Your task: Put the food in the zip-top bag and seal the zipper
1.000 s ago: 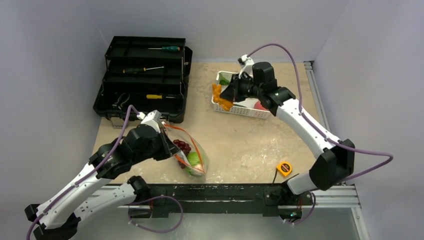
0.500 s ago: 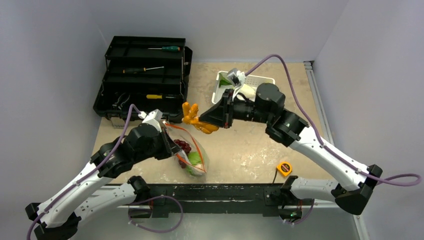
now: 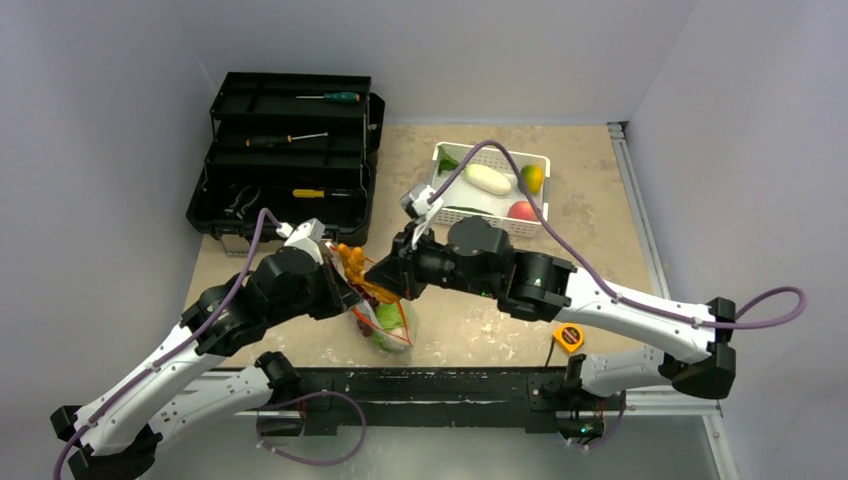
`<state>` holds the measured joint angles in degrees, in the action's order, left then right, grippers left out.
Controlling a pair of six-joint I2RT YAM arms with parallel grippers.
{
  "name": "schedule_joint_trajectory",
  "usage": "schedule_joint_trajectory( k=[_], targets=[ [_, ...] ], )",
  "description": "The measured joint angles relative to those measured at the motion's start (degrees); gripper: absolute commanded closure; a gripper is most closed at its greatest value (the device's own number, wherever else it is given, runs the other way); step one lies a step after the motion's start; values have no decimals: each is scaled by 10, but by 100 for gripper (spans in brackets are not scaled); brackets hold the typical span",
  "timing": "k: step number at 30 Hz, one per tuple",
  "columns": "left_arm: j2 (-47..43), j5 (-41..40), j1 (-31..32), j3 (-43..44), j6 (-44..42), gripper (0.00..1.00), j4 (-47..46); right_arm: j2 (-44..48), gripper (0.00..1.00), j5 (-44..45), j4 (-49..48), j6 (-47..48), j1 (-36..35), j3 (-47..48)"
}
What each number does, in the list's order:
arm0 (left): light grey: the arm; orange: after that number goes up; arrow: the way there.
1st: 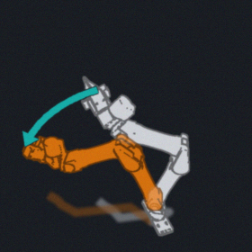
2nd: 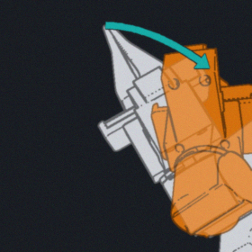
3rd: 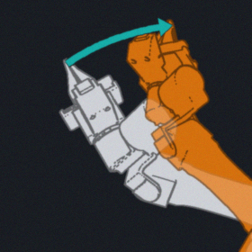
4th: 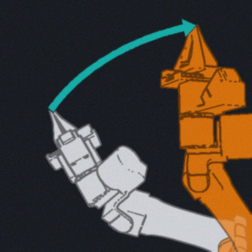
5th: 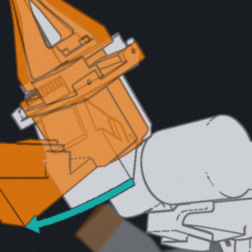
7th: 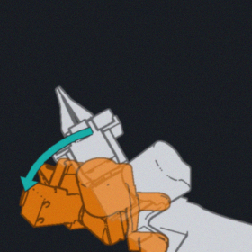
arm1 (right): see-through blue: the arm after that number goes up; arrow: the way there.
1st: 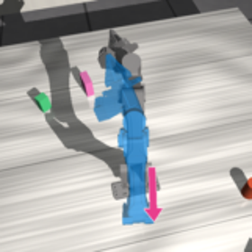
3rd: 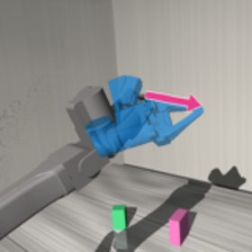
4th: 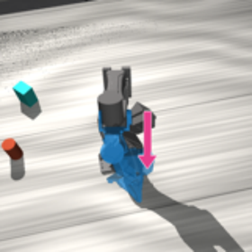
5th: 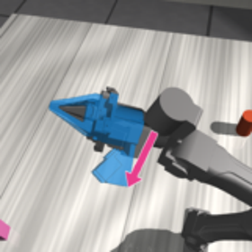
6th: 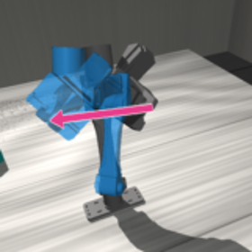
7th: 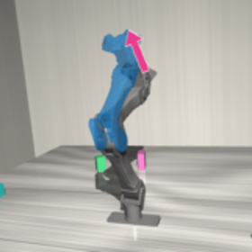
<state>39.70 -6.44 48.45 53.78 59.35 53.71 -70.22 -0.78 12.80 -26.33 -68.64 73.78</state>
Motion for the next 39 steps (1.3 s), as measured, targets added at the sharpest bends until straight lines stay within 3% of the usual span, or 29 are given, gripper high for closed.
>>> schedule_joint_trajectory(
  k=[10, 19, 23, 31, 39],
  targets=[
    [-7, 0, 0, 0, 0, 100, 3, -91, 100, 193, 72, 28, -72, 25],
    [-8, 0, 0, 0, 0, 100, 4, -166, 100, 264, 82, 63, -76, 38],
    [-12, 0, 0, 0, 0, 100, 4, -195, 90, 283, 99, 80, -78, 53],
    [-12, 0, 0, 0, 0, 100, 4, -216, 59, 301, 123, 97, -79, 66],
    [-12, 0, 0, 0, 0, 100, 4, -203, 51, 292, 132, 100, -79, 66]
  ],
)
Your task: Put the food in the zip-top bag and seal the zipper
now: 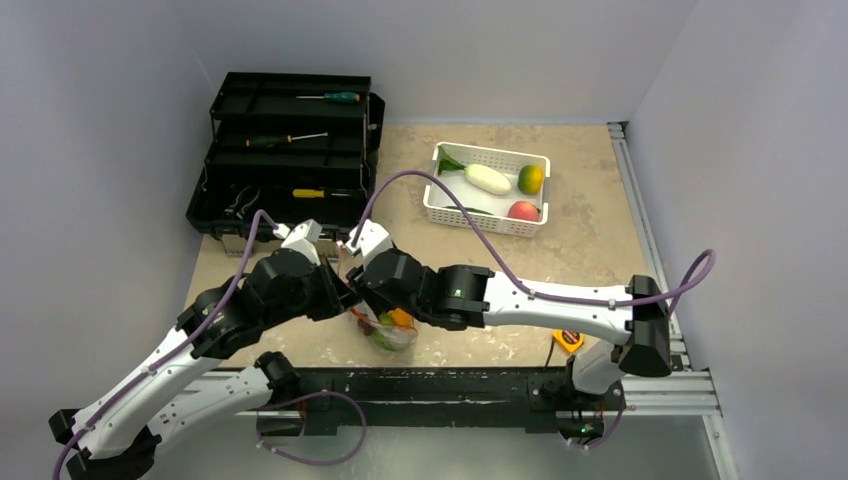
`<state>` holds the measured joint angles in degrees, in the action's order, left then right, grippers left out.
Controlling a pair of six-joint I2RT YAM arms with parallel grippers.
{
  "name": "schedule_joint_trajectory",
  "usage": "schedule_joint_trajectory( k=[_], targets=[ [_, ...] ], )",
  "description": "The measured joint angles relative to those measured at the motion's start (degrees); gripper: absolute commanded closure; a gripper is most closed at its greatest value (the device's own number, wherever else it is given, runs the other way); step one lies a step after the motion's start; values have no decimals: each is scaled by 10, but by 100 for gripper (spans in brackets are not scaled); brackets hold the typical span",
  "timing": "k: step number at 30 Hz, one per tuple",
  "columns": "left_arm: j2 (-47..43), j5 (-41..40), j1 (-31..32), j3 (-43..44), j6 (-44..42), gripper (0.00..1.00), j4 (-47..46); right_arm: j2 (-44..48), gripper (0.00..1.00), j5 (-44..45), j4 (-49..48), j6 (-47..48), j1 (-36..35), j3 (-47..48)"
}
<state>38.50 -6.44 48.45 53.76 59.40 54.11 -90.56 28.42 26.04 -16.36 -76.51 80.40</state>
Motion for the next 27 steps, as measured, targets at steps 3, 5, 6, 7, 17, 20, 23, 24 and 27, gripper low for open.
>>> schedule_joint_trajectory(
  k=[3, 5, 6, 7, 17, 20, 23, 24, 27],
  targets=[
    [0, 0, 0, 0, 0, 100, 0, 35, 50, -17, -6, 2, 0, -4],
    [0, 0, 0, 0, 0, 100, 0, 65, 49, -26, -12, 5, 0, -5],
    [0, 0, 0, 0, 0, 100, 0, 83, 48, -28, -17, 7, 0, -5],
    [1, 0, 0, 0, 0, 100, 0, 97, 46, -29, -20, 9, 0, -5],
    [1, 0, 0, 0, 0, 100, 0, 174, 38, -40, -47, 33, 88, -2],
    [1, 0, 0, 0, 0, 100, 0, 175, 32, -37, -47, 33, 146, -3],
    [1, 0, 0, 0, 0, 100, 0, 181, 31, -26, -54, 28, 207, -11],
    [1, 0, 0, 0, 0, 100, 0, 183, 31, -24, -55, 24, 228, -16],
    [1, 0, 0, 0, 0, 100, 0, 180, 31, -15, -58, 11, 292, -28]
  ],
)
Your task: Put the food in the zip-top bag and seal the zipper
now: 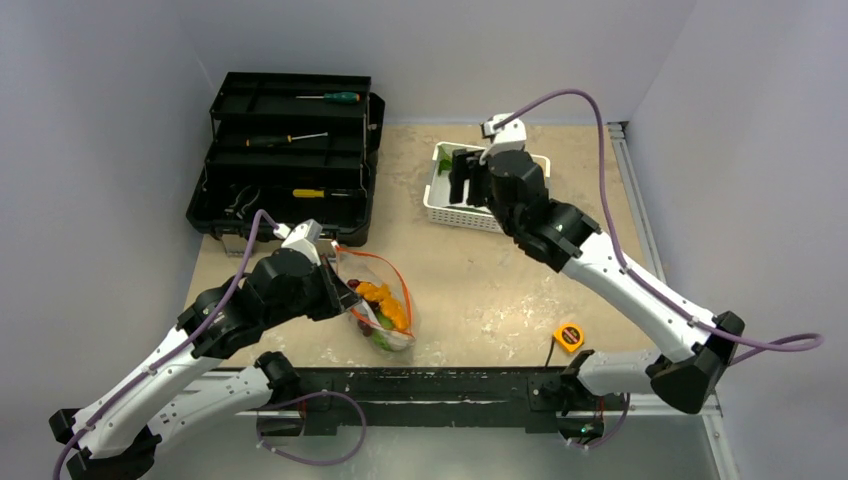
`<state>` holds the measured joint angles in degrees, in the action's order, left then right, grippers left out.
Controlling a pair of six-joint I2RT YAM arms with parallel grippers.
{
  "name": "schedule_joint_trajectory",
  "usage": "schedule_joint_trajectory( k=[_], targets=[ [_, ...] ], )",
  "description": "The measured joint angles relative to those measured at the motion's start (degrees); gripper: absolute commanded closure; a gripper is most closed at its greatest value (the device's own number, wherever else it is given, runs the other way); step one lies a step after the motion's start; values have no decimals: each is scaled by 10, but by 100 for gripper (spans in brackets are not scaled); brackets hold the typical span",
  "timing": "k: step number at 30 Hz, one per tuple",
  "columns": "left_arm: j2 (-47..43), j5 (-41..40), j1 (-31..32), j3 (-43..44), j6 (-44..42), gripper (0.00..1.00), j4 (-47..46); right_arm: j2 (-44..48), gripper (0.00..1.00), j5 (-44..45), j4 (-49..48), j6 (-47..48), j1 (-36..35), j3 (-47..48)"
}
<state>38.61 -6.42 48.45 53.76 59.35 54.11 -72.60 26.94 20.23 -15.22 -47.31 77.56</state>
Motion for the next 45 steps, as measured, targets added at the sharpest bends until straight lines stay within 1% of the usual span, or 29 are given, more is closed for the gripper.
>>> schedule_joint_trajectory(
  k=[4, 6, 10, 15, 18, 26, 30, 45],
  targets=[
    [0, 0, 0, 0, 0, 100, 0, -43, 32, 25, 0, -15, 79, -5],
    [0, 0, 0, 0, 0, 100, 0, -76, 32, 38, 1, -18, 102, -5],
    [1, 0, 0, 0, 0, 100, 0, -161, 30, 51, 11, -22, 135, -4],
    [1, 0, 0, 0, 0, 100, 0, -264, 28, 55, 48, -34, 169, 5],
    [0, 0, 0, 0, 0, 100, 0, -291, 26, 63, 61, -43, 185, 7],
    [0, 0, 0, 0, 0, 100, 0, -310, 23, 97, 63, -66, 211, 7],
    [1, 0, 0, 0, 0, 100, 0, -322, 18, 101, 61, -70, 226, 7],
    [0, 2, 0, 0, 0, 100, 4, -363, 15, 93, 59, -73, 261, 23]
  ],
)
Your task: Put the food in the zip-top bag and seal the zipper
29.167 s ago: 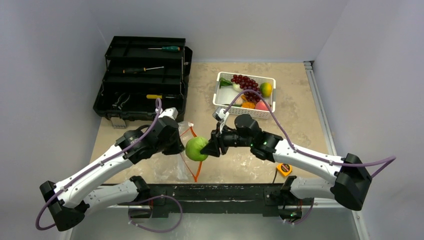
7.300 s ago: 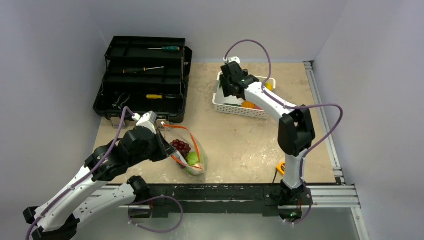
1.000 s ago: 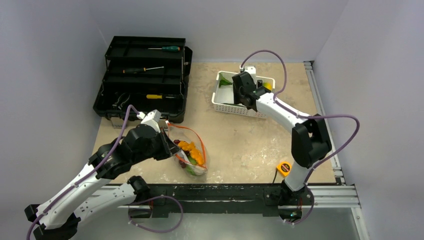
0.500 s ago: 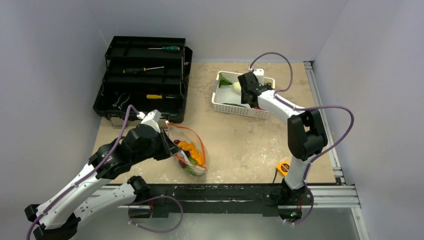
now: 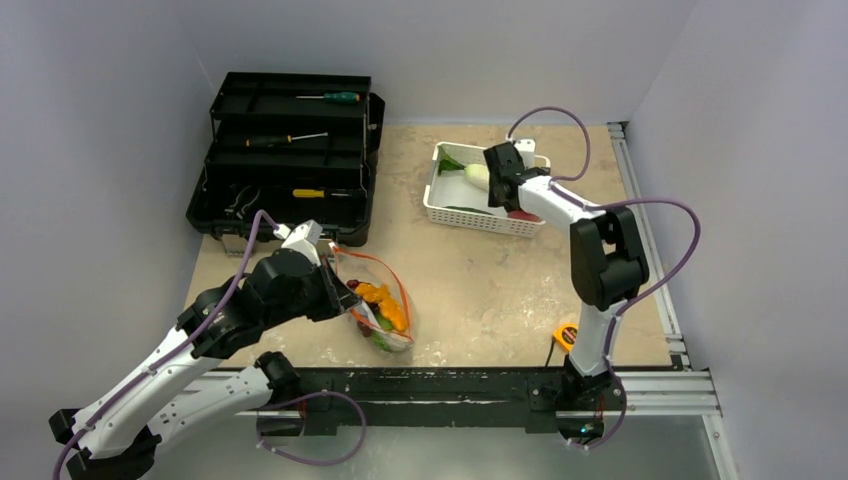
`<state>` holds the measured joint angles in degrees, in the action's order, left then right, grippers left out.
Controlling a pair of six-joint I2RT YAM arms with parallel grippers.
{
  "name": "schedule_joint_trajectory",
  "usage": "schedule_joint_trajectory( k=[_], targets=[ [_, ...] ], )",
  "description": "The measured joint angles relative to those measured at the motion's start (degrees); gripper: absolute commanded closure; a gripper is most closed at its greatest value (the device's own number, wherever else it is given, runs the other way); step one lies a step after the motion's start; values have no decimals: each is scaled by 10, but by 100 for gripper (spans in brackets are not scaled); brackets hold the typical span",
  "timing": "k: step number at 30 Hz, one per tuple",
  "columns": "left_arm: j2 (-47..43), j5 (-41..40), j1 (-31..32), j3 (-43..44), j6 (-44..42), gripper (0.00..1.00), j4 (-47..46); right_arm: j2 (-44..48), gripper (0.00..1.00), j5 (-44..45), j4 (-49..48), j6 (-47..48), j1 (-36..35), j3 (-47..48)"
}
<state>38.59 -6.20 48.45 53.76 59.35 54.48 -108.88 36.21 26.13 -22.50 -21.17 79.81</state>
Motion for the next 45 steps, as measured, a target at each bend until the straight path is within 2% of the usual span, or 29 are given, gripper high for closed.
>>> schedule_joint_trajectory(
  k=[6, 10, 19, 27, 30, 33, 45],
  targets=[
    [-1, 0, 0, 0, 0, 100, 0, -25, 16, -10, 0, -1, 1, 0],
    [-1, 0, 0, 0, 0, 100, 0, -28, 22, -15, 0, -4, 1, -2],
    [0, 1, 0, 0, 0, 100, 0, -20, 51, -34, -14, -2, 2, -9],
    [0, 3, 0, 0, 0, 100, 0, 71, 78, -79, -40, 7, 1, -18],
    [0, 4, 0, 0, 0, 100, 0, 122, 91, -113, -59, 9, 1, -27],
    [0, 5, 0, 0, 0, 100, 0, 165, 99, -161, -77, 10, 2, -37],
    [0, 11, 0, 0, 0, 100, -4, 280, 100, -459, -180, -3, -2, -172]
  ],
)
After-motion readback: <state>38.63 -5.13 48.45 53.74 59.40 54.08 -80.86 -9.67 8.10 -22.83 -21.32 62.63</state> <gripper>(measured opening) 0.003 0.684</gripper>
